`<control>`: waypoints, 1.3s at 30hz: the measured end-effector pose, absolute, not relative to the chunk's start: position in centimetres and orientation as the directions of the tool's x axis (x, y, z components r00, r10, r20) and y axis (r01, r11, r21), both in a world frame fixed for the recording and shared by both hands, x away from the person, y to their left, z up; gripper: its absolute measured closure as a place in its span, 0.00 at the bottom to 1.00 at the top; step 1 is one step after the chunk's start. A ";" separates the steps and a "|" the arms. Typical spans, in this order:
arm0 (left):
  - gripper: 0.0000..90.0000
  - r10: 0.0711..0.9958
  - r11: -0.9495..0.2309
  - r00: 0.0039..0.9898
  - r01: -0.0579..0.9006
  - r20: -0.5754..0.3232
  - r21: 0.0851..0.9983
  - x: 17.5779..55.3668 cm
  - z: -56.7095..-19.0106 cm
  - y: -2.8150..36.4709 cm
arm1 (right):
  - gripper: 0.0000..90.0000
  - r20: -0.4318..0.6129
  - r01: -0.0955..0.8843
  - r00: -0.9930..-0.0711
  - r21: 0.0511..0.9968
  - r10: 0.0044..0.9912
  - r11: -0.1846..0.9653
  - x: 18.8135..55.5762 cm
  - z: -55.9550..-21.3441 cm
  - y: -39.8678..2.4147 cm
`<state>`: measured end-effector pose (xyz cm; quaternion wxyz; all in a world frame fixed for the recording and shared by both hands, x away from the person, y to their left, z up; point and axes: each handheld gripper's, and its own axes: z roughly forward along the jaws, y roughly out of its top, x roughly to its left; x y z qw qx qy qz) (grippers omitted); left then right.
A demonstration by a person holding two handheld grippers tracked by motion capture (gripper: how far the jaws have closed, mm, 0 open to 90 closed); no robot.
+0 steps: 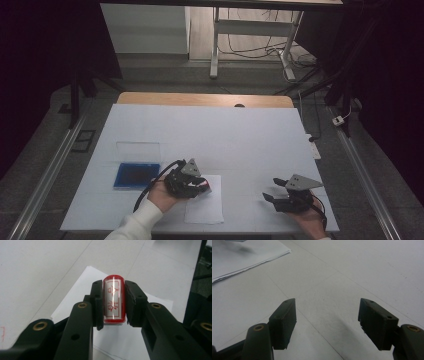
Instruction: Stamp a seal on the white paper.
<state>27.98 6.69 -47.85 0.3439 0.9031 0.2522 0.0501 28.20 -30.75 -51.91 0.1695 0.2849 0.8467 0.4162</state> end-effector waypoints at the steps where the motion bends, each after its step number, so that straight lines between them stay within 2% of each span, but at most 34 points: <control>1: 0.78 0.487 -0.641 0.869 0.420 -0.081 0.643 28.0 -48.0 6.6 | 0.35 -0.050 0.341 -0.780 0.801 0.623 0.492 28.2 -51.9 -30.7; 39: 0.78 0.487 -0.681 0.871 0.422 -0.060 0.598 28.0 -49.2 5.3 | 0.35 -0.054 0.343 -0.782 0.794 0.621 0.502 28.2 -52.0 -30.8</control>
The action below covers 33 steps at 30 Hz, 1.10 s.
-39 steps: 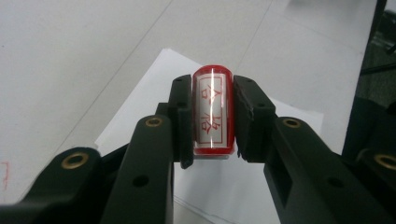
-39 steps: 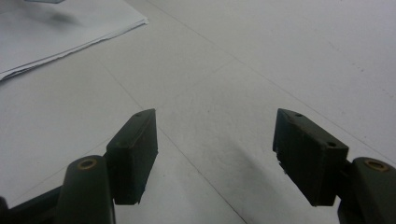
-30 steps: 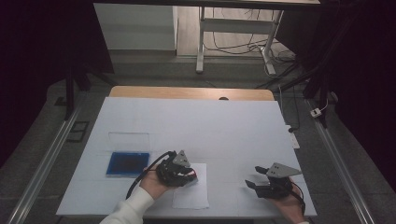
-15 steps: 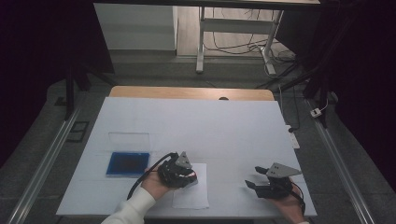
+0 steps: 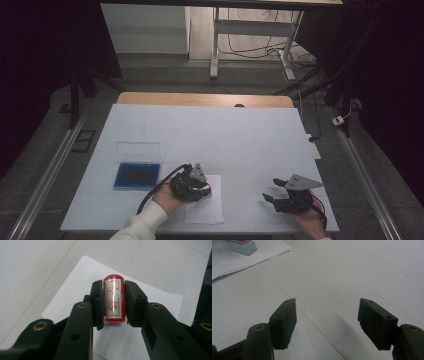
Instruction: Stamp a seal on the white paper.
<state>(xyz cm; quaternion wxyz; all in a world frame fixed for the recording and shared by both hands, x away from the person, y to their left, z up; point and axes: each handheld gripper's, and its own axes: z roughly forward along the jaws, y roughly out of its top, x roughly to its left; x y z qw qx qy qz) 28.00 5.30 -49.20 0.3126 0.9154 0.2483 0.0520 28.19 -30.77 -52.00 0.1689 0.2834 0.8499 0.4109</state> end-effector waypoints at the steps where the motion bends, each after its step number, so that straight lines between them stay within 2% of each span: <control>1: 0.78 0.486 -0.683 0.872 0.420 -0.059 0.597 28.0 -49.2 5.3 | 0.35 -0.054 0.343 -0.782 0.794 0.620 0.502 28.2 -52.0 -30.8; 33: 0.79 0.506 -0.709 0.862 0.431 -0.023 0.558 27.6 -49.4 4.5 | 0.35 -0.054 0.340 -0.792 0.789 0.608 0.512 28.2 -52.1 -30.4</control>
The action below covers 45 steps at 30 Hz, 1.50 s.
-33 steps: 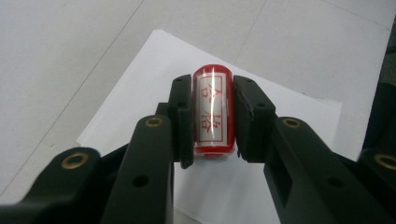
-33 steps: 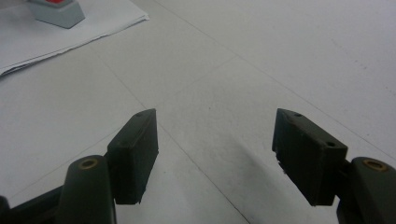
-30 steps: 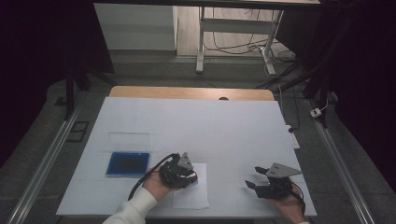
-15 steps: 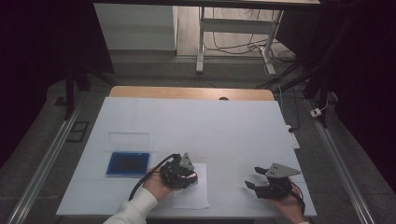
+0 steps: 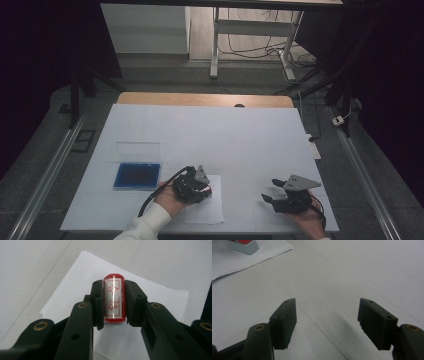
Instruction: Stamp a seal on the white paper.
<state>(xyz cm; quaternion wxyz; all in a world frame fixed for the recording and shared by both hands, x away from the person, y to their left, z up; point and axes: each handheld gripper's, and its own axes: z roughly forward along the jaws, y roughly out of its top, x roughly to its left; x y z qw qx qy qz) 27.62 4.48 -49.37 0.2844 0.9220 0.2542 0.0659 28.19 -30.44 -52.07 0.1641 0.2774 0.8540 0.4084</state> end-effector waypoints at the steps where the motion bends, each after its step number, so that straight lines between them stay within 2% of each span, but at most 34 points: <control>1: 0.79 0.504 -0.712 0.864 0.428 -0.019 0.557 27.6 -49.4 4.5 | 0.35 -0.054 0.339 -0.792 0.788 0.608 0.513 28.2 -52.1 -30.4; 28: 0.79 0.488 -0.715 0.873 0.409 -0.015 0.567 27.6 -49.6 4.6 | 0.35 -0.056 0.341 -0.791 0.787 0.609 0.514 28.2 -52.1 -30.3; 45: 0.79 0.489 -0.693 0.871 0.420 -0.046 0.586 27.8 -49.3 5.0 | 0.35 -0.057 0.341 -0.791 0.786 0.609 0.516 28.2 -52.1 -30.4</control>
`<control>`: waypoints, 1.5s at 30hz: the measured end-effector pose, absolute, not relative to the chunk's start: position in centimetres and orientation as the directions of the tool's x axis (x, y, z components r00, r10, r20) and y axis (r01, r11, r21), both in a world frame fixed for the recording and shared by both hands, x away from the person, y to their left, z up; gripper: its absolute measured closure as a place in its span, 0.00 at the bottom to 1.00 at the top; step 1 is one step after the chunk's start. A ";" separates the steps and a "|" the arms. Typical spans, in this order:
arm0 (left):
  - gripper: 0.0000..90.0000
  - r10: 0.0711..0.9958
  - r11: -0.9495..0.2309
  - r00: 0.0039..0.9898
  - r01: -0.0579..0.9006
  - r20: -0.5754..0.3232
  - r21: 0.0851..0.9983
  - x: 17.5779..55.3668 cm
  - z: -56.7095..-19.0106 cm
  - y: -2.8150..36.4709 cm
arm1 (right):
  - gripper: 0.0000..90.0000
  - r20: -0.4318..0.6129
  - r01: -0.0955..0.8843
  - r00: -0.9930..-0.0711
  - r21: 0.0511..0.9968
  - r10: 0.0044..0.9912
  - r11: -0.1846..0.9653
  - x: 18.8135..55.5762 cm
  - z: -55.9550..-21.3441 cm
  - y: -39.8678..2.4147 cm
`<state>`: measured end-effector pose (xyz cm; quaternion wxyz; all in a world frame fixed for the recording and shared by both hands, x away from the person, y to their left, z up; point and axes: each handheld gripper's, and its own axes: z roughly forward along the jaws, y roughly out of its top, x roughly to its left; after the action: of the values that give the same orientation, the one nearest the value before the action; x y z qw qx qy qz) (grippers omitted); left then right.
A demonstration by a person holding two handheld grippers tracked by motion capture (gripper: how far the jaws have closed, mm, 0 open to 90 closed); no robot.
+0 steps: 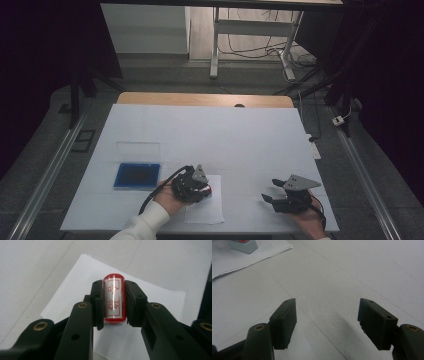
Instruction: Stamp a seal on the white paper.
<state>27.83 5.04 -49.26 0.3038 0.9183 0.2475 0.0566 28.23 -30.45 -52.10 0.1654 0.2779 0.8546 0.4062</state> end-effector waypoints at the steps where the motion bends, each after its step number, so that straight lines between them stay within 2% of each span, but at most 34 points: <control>1: 0.79 0.488 -0.694 0.872 0.418 -0.044 0.586 27.8 -49.3 5.0 | 0.35 -0.057 0.341 -0.791 0.786 0.609 0.516 28.2 -52.1 -30.4; 10: 0.78 0.501 -0.692 0.865 0.415 -0.022 0.591 27.6 -49.0 5.1 | 0.35 -0.057 0.339 -0.791 0.788 0.610 0.513 28.2 -52.0 -30.5; 20: 0.78 0.526 -0.614 0.847 0.439 -0.075 0.657 27.7 -47.5 6.9 | 0.35 -0.054 0.341 -0.787 0.791 0.614 0.507 28.2 -52.1 -30.6; 45: 0.78 0.560 -0.566 0.824 0.456 -0.085 0.686 27.1 -45.8 10.1 | 0.35 -0.055 0.343 -0.785 0.791 0.617 0.506 28.1 -52.1 -30.7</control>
<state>27.13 10.14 -45.78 0.3658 0.8821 0.2881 0.0711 28.14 -30.69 -52.10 0.1674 0.2816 0.8516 0.4093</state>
